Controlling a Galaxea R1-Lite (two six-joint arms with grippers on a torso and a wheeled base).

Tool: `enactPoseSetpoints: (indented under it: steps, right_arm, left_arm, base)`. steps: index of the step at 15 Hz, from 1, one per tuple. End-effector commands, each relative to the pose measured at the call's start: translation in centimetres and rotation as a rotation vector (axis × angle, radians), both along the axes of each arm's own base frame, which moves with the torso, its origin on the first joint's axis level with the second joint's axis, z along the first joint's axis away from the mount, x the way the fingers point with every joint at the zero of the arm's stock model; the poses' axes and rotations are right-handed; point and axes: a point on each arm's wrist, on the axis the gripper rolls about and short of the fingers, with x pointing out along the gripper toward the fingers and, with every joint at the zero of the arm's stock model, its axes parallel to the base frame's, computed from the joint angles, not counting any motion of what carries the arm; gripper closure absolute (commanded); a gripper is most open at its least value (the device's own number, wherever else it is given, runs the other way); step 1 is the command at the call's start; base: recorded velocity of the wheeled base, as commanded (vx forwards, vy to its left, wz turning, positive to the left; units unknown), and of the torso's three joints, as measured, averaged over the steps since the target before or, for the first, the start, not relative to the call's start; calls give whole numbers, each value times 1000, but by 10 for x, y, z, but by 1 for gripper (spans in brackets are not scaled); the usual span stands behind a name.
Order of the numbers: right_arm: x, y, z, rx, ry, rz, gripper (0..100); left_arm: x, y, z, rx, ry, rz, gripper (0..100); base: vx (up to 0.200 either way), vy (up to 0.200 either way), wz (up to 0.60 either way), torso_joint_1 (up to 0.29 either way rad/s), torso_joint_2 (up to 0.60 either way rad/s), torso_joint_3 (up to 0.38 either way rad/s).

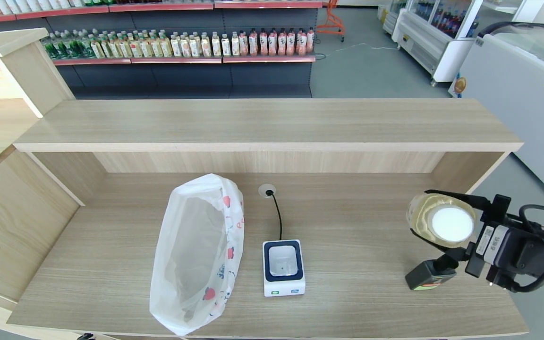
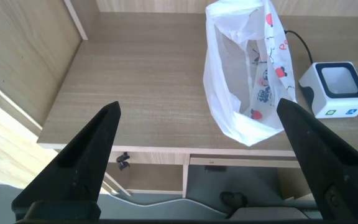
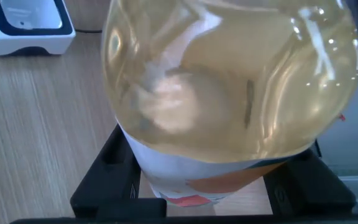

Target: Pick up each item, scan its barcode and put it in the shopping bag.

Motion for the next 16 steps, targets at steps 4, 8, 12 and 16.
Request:
enactPoseSetpoints:
  steps: [4, 8, 12, 16]
  right_arm:
    - [-22, 3, 0, -71, -92, 34, 100]
    - [-27, 3, 4, -79, -126, 38, 100]
    - [-27, 3, 4, -80, -126, 38, 100]
    - [-28, 2, 3, -88, -130, 40, 100]
  left_arm:
    - [0, 0, 0, 0, 0, 0, 0]
    - [0, 0, 0, 0, 0, 0, 0]
    - [0, 0, 0, 1, 0, 0, 0]
    - [0, 0, 0, 0, 0, 0, 0]
  base:
    - [0, 0, 0, 0, 0, 0]
    - [0, 0, 0, 0, 0, 0]
    - [0, 0, 0, 0, 0, 0]
    - [0, 0, 0, 0, 0, 0]
